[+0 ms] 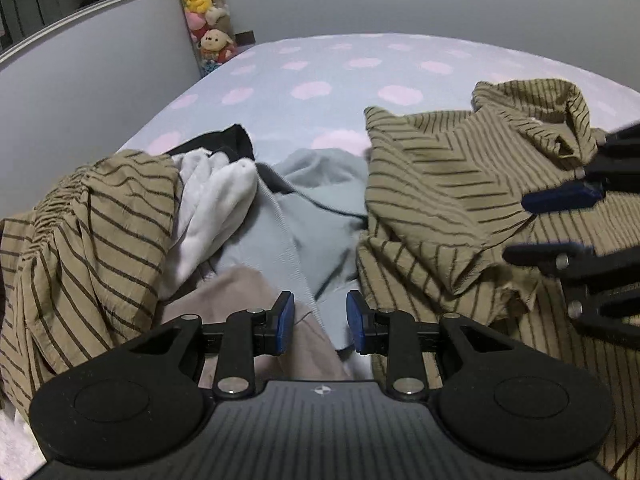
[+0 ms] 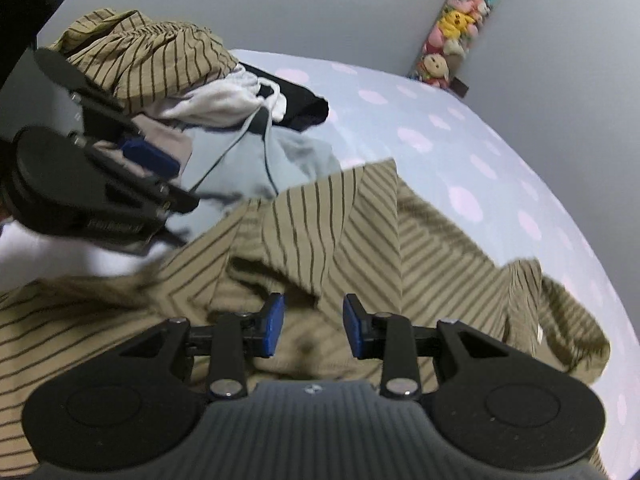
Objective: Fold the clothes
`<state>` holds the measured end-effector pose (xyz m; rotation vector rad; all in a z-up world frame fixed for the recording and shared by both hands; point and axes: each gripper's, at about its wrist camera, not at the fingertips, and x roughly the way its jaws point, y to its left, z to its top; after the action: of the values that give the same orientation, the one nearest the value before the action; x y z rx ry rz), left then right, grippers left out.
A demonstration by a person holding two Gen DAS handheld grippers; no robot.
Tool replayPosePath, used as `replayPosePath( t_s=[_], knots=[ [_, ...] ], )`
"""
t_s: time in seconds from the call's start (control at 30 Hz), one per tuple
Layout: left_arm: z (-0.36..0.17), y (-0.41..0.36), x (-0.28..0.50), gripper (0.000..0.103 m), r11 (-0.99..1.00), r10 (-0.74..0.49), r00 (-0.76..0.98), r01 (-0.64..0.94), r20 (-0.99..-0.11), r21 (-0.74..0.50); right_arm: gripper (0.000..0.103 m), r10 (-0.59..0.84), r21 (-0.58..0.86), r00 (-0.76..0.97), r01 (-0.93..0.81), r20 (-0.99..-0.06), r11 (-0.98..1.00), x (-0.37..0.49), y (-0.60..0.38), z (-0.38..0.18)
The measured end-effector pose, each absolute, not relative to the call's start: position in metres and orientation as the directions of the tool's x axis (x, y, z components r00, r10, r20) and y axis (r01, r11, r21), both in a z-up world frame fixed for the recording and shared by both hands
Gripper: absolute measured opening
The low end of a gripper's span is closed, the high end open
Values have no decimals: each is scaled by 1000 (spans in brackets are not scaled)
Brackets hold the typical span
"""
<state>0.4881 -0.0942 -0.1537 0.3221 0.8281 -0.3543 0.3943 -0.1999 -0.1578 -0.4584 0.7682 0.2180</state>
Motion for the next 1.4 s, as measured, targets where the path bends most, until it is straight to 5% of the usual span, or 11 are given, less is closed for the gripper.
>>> replayPosePath(
  t_s=[0.83,0.97,1.4],
  knots=[
    [-164,-87,496,27,906,-215,626,414,-750,87,34,-16,-417,704,-402,-710,815,423,-208,-189],
    [-164,-86,495,27,905,-219,627,416,-748,85,5,-11,-396,711,-378,-703,837,433,-207,-176],
    [-150,-70,497,27,910,-256,619,413,-742,31,3,-44,-466,774,-333,-631,819,473,-183,-82]
  ],
)
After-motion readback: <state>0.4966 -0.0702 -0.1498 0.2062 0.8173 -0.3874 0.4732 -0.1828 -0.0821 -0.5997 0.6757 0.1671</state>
